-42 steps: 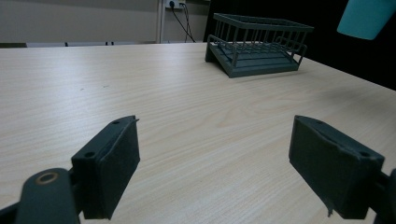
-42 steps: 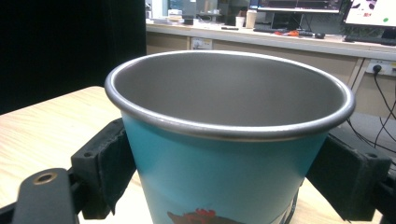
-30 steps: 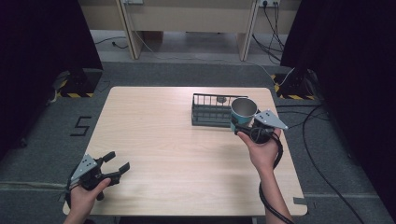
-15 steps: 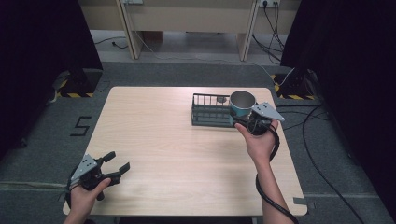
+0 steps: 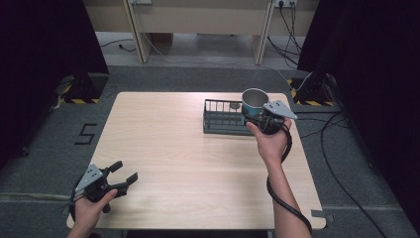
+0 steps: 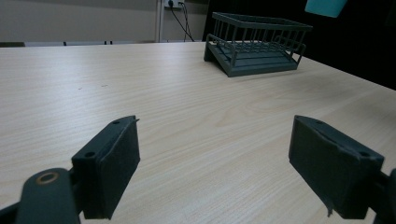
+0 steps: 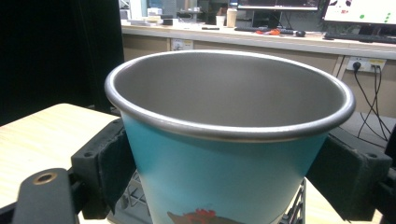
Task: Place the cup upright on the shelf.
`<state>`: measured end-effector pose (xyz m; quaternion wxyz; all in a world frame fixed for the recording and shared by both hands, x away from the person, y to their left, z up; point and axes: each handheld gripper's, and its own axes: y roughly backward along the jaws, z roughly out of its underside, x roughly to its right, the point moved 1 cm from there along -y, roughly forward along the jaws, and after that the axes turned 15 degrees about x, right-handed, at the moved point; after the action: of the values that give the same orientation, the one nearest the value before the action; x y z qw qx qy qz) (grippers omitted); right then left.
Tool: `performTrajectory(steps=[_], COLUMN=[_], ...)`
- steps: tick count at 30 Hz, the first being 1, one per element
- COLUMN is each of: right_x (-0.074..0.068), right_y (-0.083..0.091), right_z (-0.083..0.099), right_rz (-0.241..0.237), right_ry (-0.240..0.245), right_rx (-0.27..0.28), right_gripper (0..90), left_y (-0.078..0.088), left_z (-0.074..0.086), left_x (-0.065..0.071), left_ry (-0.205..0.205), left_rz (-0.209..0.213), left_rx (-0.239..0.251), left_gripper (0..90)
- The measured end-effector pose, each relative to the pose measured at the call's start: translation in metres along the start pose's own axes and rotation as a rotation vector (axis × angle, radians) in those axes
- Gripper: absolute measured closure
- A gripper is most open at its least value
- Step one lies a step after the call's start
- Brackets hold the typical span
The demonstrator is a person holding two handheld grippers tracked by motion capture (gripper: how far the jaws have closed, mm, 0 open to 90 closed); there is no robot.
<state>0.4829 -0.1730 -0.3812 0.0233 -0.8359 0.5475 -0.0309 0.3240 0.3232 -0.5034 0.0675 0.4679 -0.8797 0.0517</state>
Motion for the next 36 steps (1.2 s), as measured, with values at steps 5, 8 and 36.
performTrajectory(steps=[5, 8, 36], right_x=[0.001, 0.001, -0.004], right_y=[-0.004, -0.009, -0.046], right_z=[0.0, 0.001, 0.0], right_rz=[0.006, 0.015, 0.025], right_ry=[-0.003, -0.005, -0.017], right_rx=[-0.005, -0.005, -0.026], right_gripper=[15.7, 15.7, 15.7], left_y=[0.0, 0.0, -0.001], left_z=[0.0, 0.0, 0.0], left_x=[0.0, 0.0, 0.0], left_ry=[0.001, 0.001, 0.01], left_rz=[0.0, 0.001, -0.002], left_rx=[-0.003, -0.001, 0.001], left_gripper=[15.8, 15.8, 15.8])
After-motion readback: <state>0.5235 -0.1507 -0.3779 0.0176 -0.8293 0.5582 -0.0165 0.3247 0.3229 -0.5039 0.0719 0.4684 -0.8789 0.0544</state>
